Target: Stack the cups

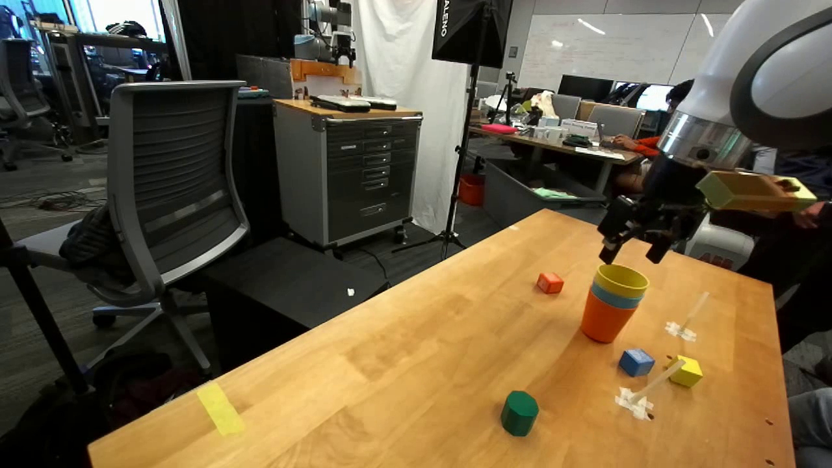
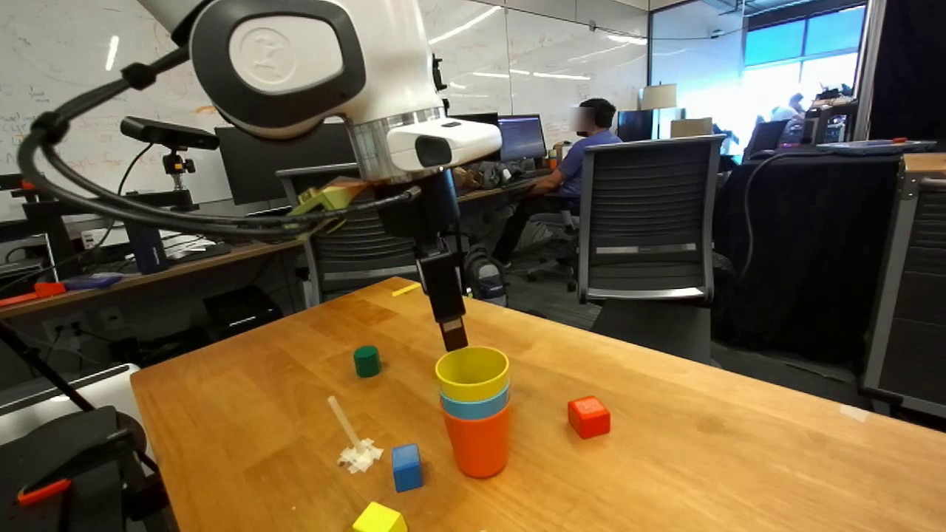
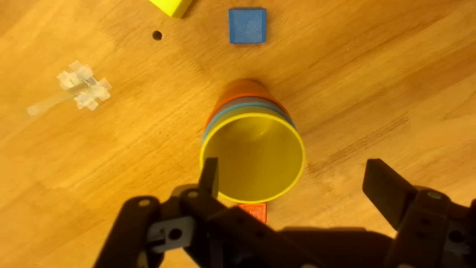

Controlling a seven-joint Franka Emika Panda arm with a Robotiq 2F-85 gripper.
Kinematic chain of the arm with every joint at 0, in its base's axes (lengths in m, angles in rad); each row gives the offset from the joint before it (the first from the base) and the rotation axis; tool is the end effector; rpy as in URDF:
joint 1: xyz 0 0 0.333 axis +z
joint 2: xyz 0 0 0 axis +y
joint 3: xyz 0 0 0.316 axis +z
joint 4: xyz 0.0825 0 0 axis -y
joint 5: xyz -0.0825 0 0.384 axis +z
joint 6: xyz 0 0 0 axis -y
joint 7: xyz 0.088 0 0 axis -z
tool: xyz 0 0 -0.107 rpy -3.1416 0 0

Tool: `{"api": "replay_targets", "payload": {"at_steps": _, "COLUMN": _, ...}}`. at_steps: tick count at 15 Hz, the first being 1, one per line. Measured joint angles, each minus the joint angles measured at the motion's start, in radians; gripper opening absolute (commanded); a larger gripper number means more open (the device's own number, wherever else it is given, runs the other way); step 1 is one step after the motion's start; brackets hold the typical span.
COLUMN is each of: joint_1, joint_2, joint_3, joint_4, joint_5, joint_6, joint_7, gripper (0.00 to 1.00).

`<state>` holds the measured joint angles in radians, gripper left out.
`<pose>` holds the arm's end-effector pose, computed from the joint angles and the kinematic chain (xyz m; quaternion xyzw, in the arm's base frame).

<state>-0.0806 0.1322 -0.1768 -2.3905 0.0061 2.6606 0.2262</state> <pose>0.4982 -0.1319 0.2776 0.9682 -0.2399 0.0698 0.0110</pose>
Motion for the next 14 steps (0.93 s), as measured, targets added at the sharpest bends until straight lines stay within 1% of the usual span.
{"api": "replay_targets", "payload": {"at_steps": 3, "joint_1": -0.016, "joint_2": -0.084, "joint_3": 0.0, "joint_4": -0.082, "joint_5": -0.001, "joint_6": -0.024, "joint_7": -0.109, "gripper": 1.0}}
{"api": "replay_targets", "payload": {"at_steps": 5, "joint_1": -0.029, "joint_2": -0.141, "joint_3": -0.001, "joint_4": -0.141, "joint_5": -0.029, "joint_6": -0.048, "joint_7": -0.171, "gripper": 1.0}}
{"api": "replay_targets", "payload": {"at_steps": 8, "joint_1": -0.054, "joint_2": -0.205, "joint_3": -0.001, "joint_4": -0.219, "joint_5": -0.123, "joint_6": -0.053, "joint_7": -0.184, "gripper": 1.0}}
{"api": "replay_targets", "payload": {"at_steps": 10, "joint_1": -0.06, "joint_2": -0.224, "joint_3": -0.001, "joint_4": -0.24, "joint_5": -0.14, "joint_6": -0.053, "joint_7": -0.184, "gripper": 1.0}}
{"api": "replay_targets", "payload": {"at_steps": 14, "joint_1": -0.06, "joint_2": -0.228, "joint_3": -0.001, "joint_4": -0.243, "joint_5": -0.141, "joint_6": -0.053, "joint_7": -0.184, "gripper": 1.0}}
